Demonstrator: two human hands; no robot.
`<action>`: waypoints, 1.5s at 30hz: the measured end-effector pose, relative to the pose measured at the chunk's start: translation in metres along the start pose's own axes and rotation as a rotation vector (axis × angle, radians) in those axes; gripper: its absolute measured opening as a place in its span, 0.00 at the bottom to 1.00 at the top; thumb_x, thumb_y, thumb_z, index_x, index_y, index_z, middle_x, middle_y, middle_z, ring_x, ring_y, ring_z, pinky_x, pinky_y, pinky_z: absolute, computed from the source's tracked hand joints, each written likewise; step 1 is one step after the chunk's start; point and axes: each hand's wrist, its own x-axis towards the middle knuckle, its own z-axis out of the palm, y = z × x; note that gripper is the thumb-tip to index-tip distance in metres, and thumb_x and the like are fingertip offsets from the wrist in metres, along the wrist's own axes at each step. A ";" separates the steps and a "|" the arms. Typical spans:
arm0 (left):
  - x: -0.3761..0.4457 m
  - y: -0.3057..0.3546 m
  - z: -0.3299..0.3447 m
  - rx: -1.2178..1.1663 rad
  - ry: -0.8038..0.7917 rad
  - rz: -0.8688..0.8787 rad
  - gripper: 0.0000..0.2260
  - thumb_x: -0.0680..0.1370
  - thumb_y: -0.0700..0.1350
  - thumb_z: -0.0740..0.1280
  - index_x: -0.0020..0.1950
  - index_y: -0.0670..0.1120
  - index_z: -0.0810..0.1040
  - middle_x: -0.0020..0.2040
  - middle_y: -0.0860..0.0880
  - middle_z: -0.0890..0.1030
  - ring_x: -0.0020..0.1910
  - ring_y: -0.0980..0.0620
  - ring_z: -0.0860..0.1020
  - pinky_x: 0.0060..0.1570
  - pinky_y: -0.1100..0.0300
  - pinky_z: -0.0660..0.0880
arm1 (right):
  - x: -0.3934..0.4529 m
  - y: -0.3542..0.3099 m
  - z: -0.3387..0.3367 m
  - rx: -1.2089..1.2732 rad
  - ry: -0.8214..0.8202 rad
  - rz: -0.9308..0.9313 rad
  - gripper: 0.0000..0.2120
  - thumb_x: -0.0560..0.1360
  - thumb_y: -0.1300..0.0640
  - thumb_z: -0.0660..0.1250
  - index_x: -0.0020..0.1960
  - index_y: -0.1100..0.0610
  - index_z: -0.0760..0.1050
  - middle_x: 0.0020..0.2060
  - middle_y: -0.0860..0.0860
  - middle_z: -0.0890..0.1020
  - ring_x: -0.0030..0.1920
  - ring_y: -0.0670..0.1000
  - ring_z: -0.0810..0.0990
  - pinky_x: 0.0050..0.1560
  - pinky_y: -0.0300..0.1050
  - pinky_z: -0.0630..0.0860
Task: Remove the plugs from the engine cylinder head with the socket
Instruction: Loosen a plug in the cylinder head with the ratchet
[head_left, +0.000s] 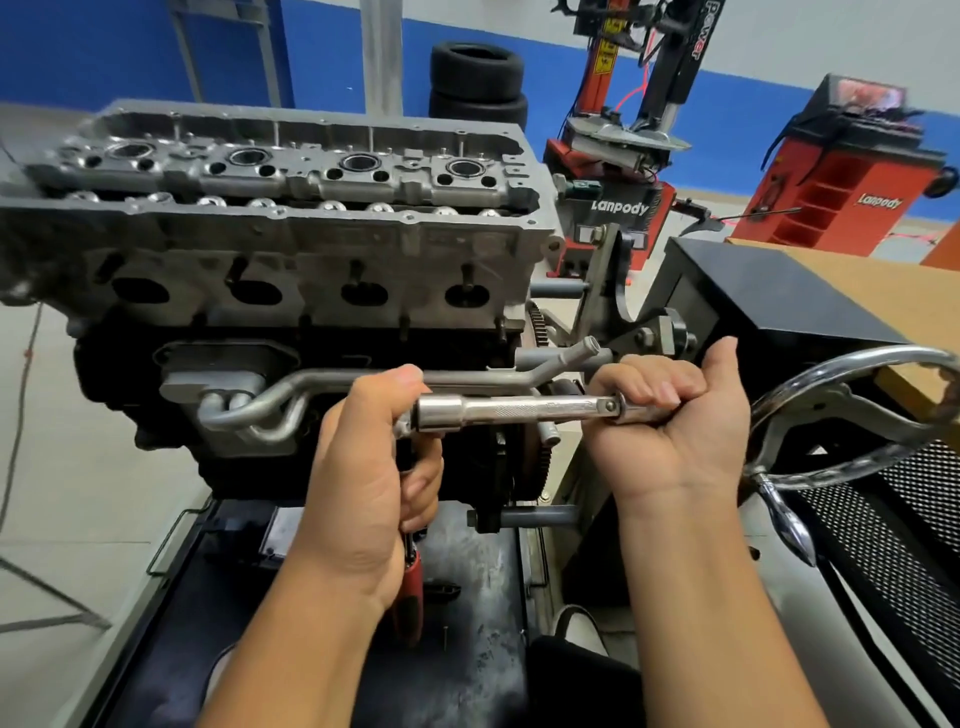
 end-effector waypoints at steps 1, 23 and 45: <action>0.000 -0.001 0.000 0.005 0.010 -0.011 0.17 0.68 0.60 0.66 0.35 0.47 0.70 0.22 0.50 0.59 0.20 0.53 0.53 0.25 0.65 0.52 | 0.000 0.000 0.000 -0.020 -0.019 -0.006 0.30 0.82 0.39 0.62 0.27 0.51 0.59 0.21 0.45 0.62 0.19 0.46 0.63 0.22 0.36 0.63; -0.015 -0.017 0.033 0.060 0.078 0.054 0.27 0.69 0.60 0.66 0.41 0.35 0.64 0.28 0.50 0.57 0.23 0.54 0.54 0.23 0.65 0.54 | -0.002 -0.003 -0.006 0.068 -0.218 0.007 0.26 0.82 0.50 0.61 0.26 0.52 0.61 0.19 0.45 0.64 0.17 0.46 0.63 0.24 0.38 0.70; 0.125 0.256 0.183 0.396 -0.277 0.200 0.13 0.80 0.53 0.65 0.45 0.44 0.78 0.34 0.46 0.77 0.31 0.47 0.78 0.37 0.58 0.77 | -0.025 -0.046 0.224 -1.935 -0.679 -0.483 0.08 0.83 0.60 0.64 0.45 0.57 0.73 0.30 0.55 0.75 0.25 0.56 0.75 0.23 0.56 0.77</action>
